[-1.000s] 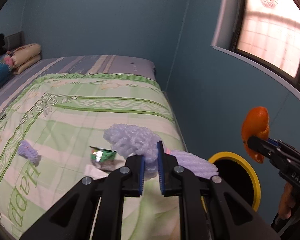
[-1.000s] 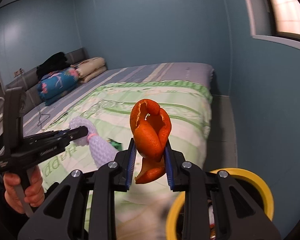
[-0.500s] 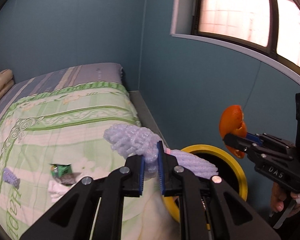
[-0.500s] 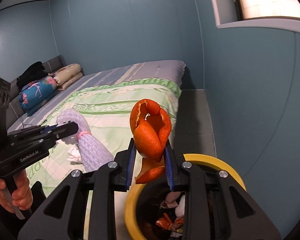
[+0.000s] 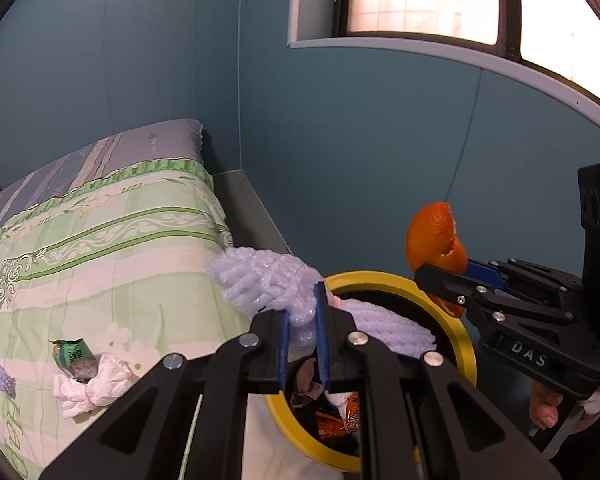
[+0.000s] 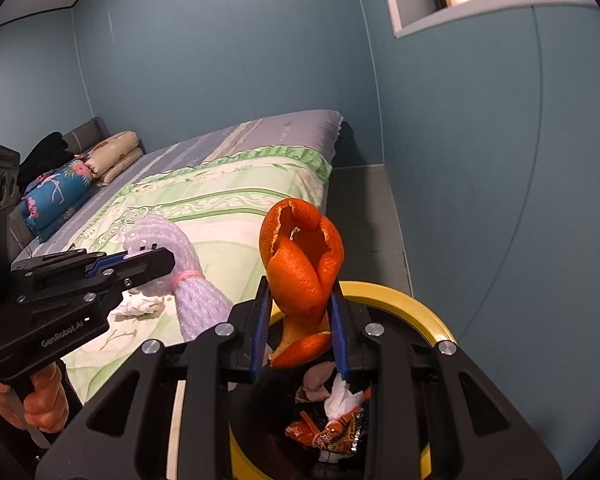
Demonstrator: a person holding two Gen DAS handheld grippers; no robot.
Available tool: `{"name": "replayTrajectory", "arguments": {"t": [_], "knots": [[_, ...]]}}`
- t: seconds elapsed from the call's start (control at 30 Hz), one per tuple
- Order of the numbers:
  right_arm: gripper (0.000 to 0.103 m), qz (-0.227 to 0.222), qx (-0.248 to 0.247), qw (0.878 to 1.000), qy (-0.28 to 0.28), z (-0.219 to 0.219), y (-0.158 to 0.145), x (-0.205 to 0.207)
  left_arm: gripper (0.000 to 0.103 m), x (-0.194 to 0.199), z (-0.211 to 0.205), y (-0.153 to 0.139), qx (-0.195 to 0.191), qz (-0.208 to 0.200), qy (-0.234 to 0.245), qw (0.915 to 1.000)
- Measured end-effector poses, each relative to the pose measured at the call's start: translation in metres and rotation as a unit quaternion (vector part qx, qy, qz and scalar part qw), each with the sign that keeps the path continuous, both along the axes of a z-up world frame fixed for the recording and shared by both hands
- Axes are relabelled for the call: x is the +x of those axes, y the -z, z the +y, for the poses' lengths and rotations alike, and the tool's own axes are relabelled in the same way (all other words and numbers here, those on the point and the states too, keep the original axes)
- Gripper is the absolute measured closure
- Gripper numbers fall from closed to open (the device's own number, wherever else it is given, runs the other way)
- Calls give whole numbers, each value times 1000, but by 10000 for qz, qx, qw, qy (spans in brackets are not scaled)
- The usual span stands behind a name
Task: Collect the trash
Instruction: 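Open the left tool to drop the foam mesh while the right tool releases the orange peel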
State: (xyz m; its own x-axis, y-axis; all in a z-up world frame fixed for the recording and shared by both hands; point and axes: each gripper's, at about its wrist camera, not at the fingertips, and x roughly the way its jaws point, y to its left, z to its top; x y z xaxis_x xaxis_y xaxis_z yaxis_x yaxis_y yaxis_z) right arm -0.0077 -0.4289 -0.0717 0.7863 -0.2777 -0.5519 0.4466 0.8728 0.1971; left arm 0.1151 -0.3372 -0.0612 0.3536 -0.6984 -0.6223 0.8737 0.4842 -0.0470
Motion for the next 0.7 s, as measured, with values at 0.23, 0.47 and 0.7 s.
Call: {"name": "replayTrajectory", "arguments": {"t": [0.23,0.47,0.7], "knots": [[77,70,109,9997,193,-10,11,-5,92,-6,-11,12,166,45,78,9998],[77,232,212,9991,277,-21,23,-7,92,-12,-19,29,379,59,172,9991],[77,352,296,9985,284,-23,31,-7,92,-12,-21,41,477,235,222,9983]]}}
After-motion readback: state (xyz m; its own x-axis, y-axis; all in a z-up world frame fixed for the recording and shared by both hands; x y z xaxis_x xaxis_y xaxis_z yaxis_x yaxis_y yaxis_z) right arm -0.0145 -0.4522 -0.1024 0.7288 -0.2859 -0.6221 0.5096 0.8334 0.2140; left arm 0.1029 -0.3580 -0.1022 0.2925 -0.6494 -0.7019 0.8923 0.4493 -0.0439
